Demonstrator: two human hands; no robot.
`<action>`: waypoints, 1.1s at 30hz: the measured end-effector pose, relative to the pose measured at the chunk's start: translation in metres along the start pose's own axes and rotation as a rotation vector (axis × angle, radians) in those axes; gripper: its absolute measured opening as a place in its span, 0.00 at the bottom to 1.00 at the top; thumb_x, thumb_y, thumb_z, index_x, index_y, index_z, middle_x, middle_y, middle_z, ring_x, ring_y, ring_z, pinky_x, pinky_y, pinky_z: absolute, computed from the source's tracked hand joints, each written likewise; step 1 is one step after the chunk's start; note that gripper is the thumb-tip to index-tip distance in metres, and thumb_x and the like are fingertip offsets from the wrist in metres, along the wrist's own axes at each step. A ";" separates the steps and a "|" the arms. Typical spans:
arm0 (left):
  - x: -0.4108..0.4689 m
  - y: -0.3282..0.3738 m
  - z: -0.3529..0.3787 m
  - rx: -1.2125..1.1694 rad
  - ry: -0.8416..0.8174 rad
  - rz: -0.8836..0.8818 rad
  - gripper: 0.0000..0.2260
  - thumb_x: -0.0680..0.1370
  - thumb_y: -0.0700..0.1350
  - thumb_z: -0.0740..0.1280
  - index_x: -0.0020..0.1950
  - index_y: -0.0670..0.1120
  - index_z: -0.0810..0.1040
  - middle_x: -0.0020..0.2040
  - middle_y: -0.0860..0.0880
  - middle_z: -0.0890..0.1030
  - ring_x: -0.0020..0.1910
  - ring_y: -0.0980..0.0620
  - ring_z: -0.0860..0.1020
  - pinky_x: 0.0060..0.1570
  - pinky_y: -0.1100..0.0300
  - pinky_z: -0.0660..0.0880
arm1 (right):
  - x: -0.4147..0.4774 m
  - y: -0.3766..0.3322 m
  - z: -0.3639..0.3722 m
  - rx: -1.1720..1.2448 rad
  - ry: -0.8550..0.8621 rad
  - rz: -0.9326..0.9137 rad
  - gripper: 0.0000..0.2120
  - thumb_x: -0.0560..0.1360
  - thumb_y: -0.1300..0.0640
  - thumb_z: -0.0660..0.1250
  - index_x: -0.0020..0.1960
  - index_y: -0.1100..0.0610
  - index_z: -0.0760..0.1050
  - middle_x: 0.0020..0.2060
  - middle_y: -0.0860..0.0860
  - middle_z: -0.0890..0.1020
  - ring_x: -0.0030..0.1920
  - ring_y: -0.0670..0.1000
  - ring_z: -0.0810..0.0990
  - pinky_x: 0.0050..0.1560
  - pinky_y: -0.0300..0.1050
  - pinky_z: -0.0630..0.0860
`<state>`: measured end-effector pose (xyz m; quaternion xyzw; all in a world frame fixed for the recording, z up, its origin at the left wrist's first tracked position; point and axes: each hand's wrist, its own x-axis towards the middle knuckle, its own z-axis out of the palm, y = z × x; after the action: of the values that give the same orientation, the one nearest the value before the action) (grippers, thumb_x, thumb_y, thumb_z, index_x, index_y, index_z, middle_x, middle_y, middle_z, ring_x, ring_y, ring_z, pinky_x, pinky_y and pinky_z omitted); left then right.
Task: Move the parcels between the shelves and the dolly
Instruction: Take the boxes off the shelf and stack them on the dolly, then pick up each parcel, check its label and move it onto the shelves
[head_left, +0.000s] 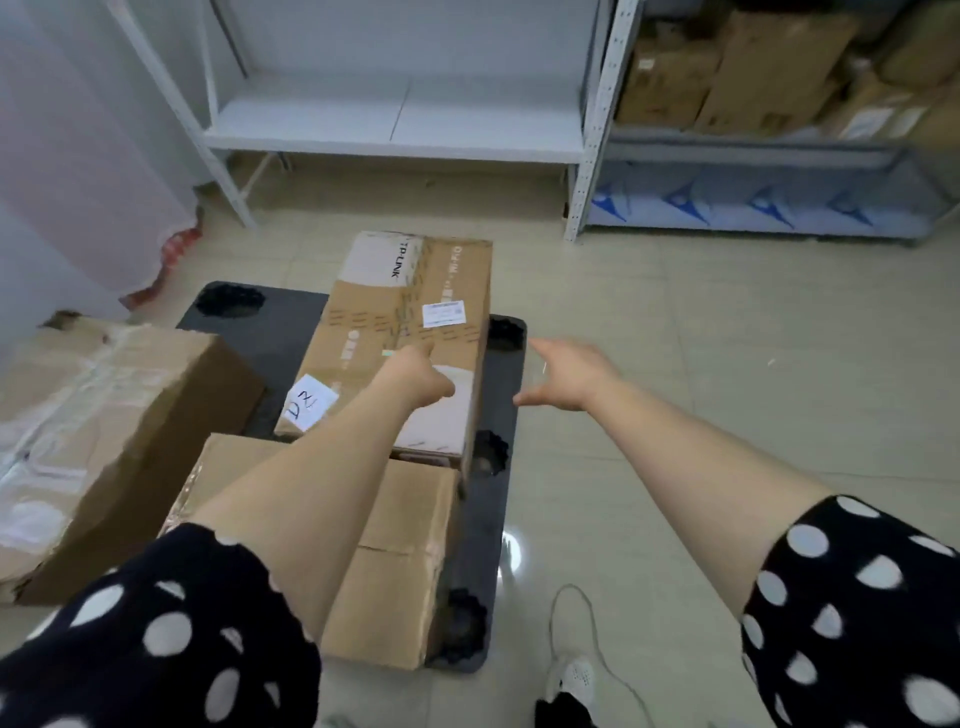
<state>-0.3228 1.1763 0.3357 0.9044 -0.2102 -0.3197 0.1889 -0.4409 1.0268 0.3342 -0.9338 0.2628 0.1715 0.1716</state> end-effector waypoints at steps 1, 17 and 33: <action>0.000 0.026 0.011 0.010 -0.004 0.017 0.32 0.76 0.41 0.67 0.78 0.47 0.56 0.66 0.44 0.73 0.50 0.46 0.76 0.46 0.58 0.73 | -0.004 0.023 -0.007 0.002 0.006 0.009 0.36 0.71 0.40 0.69 0.72 0.55 0.63 0.65 0.56 0.74 0.66 0.58 0.71 0.66 0.50 0.67; 0.076 0.316 0.092 0.222 -0.093 0.295 0.35 0.75 0.43 0.69 0.78 0.46 0.55 0.74 0.45 0.66 0.70 0.45 0.68 0.66 0.57 0.66 | 0.005 0.257 -0.125 0.041 0.126 0.189 0.37 0.70 0.38 0.70 0.71 0.56 0.64 0.69 0.55 0.70 0.69 0.56 0.67 0.69 0.51 0.64; 0.311 0.638 0.061 0.312 -0.033 0.537 0.34 0.76 0.42 0.66 0.78 0.47 0.53 0.75 0.47 0.63 0.69 0.47 0.68 0.61 0.58 0.69 | 0.195 0.478 -0.330 0.232 0.243 0.353 0.38 0.75 0.43 0.66 0.76 0.59 0.55 0.75 0.54 0.59 0.75 0.53 0.57 0.73 0.48 0.60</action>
<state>-0.3088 0.4715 0.4402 0.8293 -0.4913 -0.2368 0.1219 -0.4715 0.4230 0.4356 -0.8613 0.4585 0.0538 0.2122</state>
